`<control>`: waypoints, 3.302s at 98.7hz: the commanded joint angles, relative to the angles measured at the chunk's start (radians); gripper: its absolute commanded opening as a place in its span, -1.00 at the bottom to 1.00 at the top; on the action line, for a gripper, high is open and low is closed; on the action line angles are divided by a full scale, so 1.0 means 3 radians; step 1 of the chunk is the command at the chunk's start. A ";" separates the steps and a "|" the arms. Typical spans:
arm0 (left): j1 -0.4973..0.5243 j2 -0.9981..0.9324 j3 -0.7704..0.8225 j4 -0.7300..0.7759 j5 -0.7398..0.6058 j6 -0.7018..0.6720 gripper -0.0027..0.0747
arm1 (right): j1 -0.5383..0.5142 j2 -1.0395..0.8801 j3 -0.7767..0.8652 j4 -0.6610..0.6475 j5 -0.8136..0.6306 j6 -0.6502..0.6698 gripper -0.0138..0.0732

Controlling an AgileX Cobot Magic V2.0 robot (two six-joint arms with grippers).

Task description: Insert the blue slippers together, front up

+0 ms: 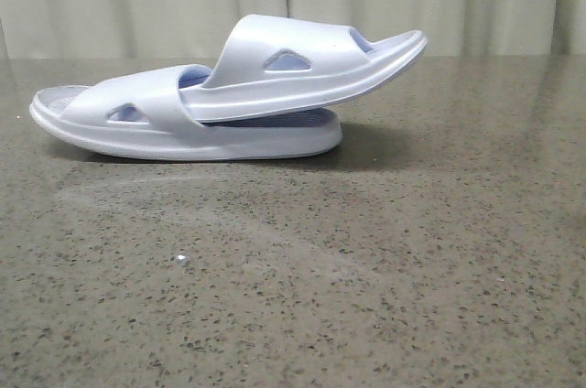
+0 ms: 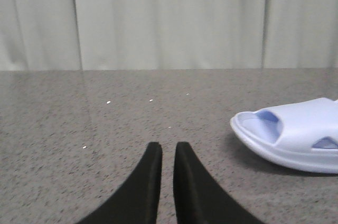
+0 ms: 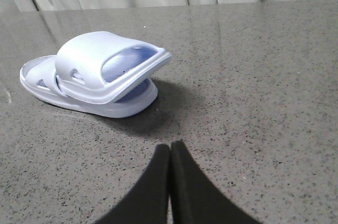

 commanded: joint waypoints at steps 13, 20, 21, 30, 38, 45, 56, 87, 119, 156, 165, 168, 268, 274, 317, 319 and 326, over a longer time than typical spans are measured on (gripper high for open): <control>0.0504 -0.0319 0.0060 0.0241 -0.0044 -0.0269 -0.89 | 0.0006 0.0001 -0.0082 0.0098 0.0016 -0.0024 -0.88; 0.0593 -0.0442 0.0149 0.0317 -0.0050 -0.0368 -0.89 | 0.0006 0.0001 -0.0082 0.0098 0.0016 -0.0024 -0.88; 0.0599 -0.0455 0.0147 0.0317 -0.0033 -0.0368 -0.89 | 0.0006 0.0001 -0.0082 0.0098 0.0016 -0.0024 -0.88; 0.0649 -0.0600 0.0147 0.0324 0.0184 -0.0368 -0.89 | 0.0006 0.0001 -0.0082 0.0098 0.0016 -0.0024 -0.88; 0.0669 -0.0733 0.0147 0.0318 0.0287 -0.0360 -0.89 | 0.0006 0.0001 -0.0082 0.0098 0.0016 -0.0024 -0.88; 0.0669 -0.0760 0.0147 0.0284 0.0306 -0.0355 -0.89 | 0.0006 0.0001 -0.0082 0.0098 0.0023 -0.0024 -0.88; 0.0639 -0.0760 0.0151 0.0262 0.0345 -0.0355 -0.89 | 0.0006 0.0009 -0.0082 0.0098 0.0017 -0.0024 -0.88; 0.0623 -0.0760 0.0146 0.0214 0.0381 -0.0334 -0.89 | 0.0006 0.0009 -0.0082 0.0098 0.0017 -0.0024 -0.88; 0.0623 -0.0754 0.0146 0.0214 0.0372 -0.0334 -0.89 | 0.0006 0.0009 -0.0082 0.0098 0.0017 -0.0024 -0.88; 0.0623 -0.0754 0.0146 0.0214 0.0372 -0.0334 -0.89 | 0.0006 0.0009 -0.0082 0.0098 0.0017 -0.0024 -0.88; 0.0623 -0.0754 0.0146 0.0214 0.0372 -0.0334 -0.89 | 0.0006 0.0009 -0.0082 0.0098 0.0017 -0.0024 -0.88; 0.0623 -0.0754 0.0146 0.0214 0.0372 -0.0334 -0.89 | 0.0006 0.0009 -0.0082 0.0098 0.0017 -0.0024 -0.88; 0.0623 -0.0754 0.0146 0.0214 0.0372 -0.0334 -0.89 | -0.0041 -0.1668 0.0889 -0.4789 -0.0776 0.4433 -0.88; 0.0623 -0.0754 0.0146 0.0214 0.0372 -0.0334 -0.89 | -0.0119 -0.1736 0.0889 -0.4796 -0.0610 0.4439 -0.88; 0.0623 -0.0754 0.0146 0.0214 0.0372 -0.0334 -0.89 | -0.0326 -0.1733 0.0895 -0.4905 -0.0503 0.4518 -0.88; 0.0623 -0.0754 0.0146 0.0214 0.0372 -0.0334 -0.89 | -0.0326 -0.1733 0.0895 -0.4907 -0.0503 0.4518 -0.88; 0.0623 -0.0754 0.0146 0.0214 0.0372 -0.0334 -0.89 | -0.0326 -0.1733 0.0895 -0.4917 -0.0503 0.4518 -0.88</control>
